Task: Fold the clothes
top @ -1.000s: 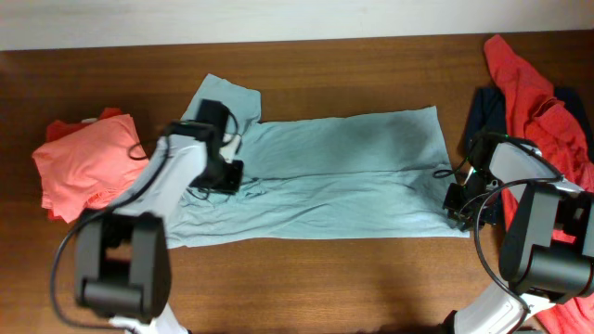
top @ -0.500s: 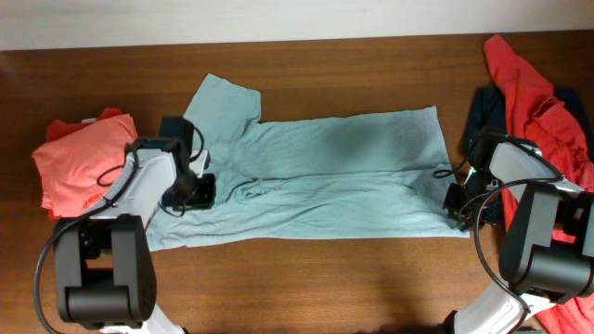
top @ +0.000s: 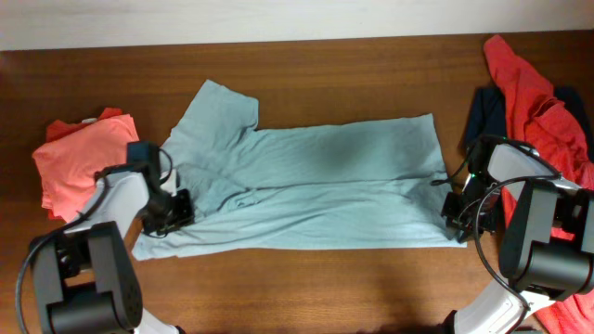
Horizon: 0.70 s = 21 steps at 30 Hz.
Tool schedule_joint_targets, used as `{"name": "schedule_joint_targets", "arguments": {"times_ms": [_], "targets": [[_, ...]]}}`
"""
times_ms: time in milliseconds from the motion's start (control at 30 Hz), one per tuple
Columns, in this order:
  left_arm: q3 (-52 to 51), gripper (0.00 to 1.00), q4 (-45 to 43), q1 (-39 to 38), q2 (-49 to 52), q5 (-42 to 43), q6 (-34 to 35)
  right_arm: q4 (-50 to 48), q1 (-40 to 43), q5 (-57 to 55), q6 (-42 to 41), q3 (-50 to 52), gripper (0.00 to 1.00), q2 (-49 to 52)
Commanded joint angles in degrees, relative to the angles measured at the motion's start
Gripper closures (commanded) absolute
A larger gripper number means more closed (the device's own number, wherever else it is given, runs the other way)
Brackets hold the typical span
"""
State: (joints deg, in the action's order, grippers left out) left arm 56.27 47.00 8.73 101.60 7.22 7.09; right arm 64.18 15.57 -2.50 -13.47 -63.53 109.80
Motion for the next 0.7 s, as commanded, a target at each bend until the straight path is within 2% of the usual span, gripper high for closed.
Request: {"name": "schedule_joint_targets", "arguments": {"times_ms": [0, 167, 400, 533, 667], "targets": [[-4.55, 0.65, 3.3, 4.57, 3.34, -4.0, 2.73, -0.48, 0.22, -0.02, -0.37, 3.56, 0.76, 3.19], [-4.52, 0.65, 3.56, 6.05, 3.32, -2.4, 2.67, -1.7, 0.2, 0.0, -0.57, 5.14, 0.76, 3.19], [-2.86, 0.65, 3.63, 3.13, 1.4, -2.01, 2.08, -1.95, 0.22, 0.79, -0.52, 5.07, 0.77, 1.92], [-0.7, 0.64, 4.24, 0.48, -4.35, -1.81, 2.1, -1.16, 0.2, 0.79, -0.55, 5.01, 0.77, -2.25], [2.03, 0.56, 7.32, -0.11, -12.52, -1.84, 2.1, -0.5, 0.22, 0.81, -0.52, 4.9, 0.76, -10.08]]}}
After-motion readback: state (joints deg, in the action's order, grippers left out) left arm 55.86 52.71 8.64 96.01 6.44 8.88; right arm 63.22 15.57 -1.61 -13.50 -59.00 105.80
